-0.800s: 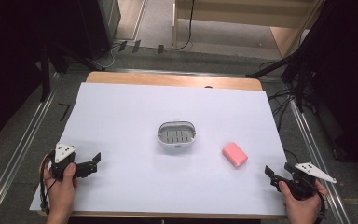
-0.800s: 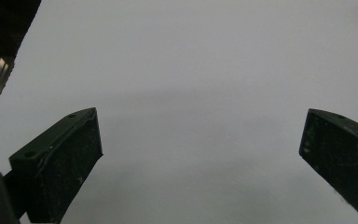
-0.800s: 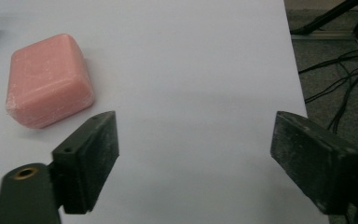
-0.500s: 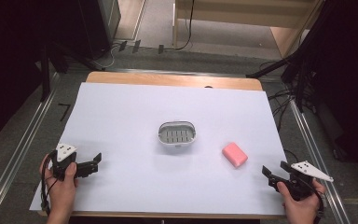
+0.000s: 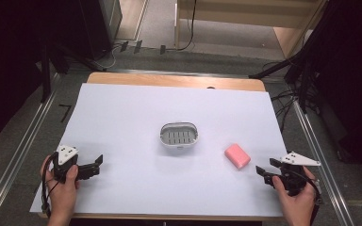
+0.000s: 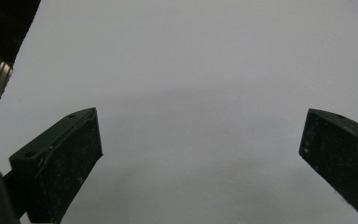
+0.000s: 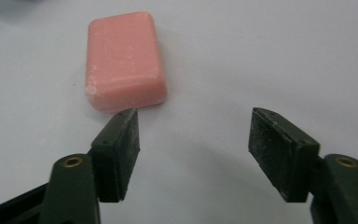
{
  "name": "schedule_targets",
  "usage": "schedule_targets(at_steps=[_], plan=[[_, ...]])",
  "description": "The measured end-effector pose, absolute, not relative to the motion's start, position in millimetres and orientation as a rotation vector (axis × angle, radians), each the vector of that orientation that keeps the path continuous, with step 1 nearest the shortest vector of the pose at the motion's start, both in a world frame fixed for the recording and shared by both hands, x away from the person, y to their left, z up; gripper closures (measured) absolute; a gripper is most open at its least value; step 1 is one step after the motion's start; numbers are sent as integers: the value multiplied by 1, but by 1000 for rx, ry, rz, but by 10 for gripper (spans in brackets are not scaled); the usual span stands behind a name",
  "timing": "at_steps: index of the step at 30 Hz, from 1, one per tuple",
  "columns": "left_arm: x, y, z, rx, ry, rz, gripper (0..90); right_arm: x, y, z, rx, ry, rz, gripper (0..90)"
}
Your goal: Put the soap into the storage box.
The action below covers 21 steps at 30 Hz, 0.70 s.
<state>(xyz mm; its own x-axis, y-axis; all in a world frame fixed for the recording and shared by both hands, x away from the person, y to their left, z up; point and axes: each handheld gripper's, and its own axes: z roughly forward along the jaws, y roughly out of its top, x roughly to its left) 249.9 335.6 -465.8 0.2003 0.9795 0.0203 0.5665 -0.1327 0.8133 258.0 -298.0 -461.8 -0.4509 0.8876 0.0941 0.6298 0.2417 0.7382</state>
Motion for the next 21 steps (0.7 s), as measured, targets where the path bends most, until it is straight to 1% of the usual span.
schedule_targets(at_steps=[1,4,5,7,8,13,21], plan=[[250,336,-466,1793,1448,768,0,258,-298,-462,1399,2177,1042,334],[250,335,-466,1794,1448,770,0,261,-290,-458,1364,2226,996,277],[250,335,-466,1794,1448,770,0,261,-290,-458,1364,2226,996,277],[250,335,-466,1794,1447,770,0,264,-284,-457,1347,2262,944,207],[250,335,-466,1794,1447,771,0,264,-282,-457,1349,2270,926,197],[250,334,-466,1796,1446,775,0,269,-277,-456,1351,2296,895,191],[250,334,-466,1797,1446,776,0,282,-264,-452,1323,2351,868,208]])
